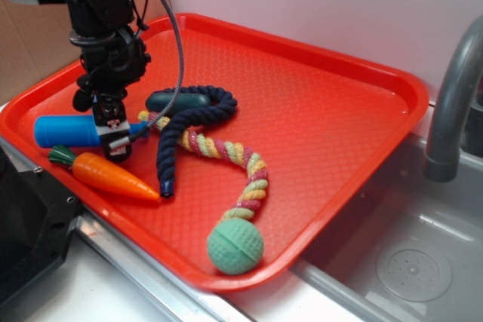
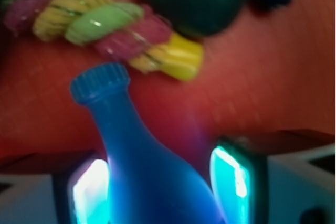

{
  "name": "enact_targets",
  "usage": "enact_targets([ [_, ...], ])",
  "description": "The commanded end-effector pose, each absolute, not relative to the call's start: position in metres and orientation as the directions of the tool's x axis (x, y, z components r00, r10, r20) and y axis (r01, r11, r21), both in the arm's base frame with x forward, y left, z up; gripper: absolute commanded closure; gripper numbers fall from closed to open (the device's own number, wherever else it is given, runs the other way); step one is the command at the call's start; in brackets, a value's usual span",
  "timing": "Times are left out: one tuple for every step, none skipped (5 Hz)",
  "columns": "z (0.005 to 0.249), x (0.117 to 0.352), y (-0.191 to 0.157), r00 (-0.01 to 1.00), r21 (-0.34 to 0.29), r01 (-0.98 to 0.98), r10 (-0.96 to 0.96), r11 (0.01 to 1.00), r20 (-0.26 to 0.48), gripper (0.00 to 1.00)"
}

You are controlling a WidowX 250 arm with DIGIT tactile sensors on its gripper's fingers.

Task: Grab the blue bottle.

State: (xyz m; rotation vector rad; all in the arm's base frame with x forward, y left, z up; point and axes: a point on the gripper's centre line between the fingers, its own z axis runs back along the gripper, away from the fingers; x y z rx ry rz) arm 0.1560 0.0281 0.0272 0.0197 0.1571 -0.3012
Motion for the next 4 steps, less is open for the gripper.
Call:
enact_targets([
  [0.123, 0.162, 0.042, 0.992, 0.088, -0.110, 0.115, 0.990, -0.050, 1.00],
  [0.166, 0.161, 0.047, 0.954, -0.022, -0.287, 0.288, 0.958, 0.084, 1.00],
  [0.195, 0.176, 0.038, 0.937, -0.021, -0.309, 0.308, 0.951, 0.162, 1.00],
  [0.198, 0.183, 0.031, 0.938, 0.007, -0.316, 0.311, 0.949, 0.154, 1.00],
])
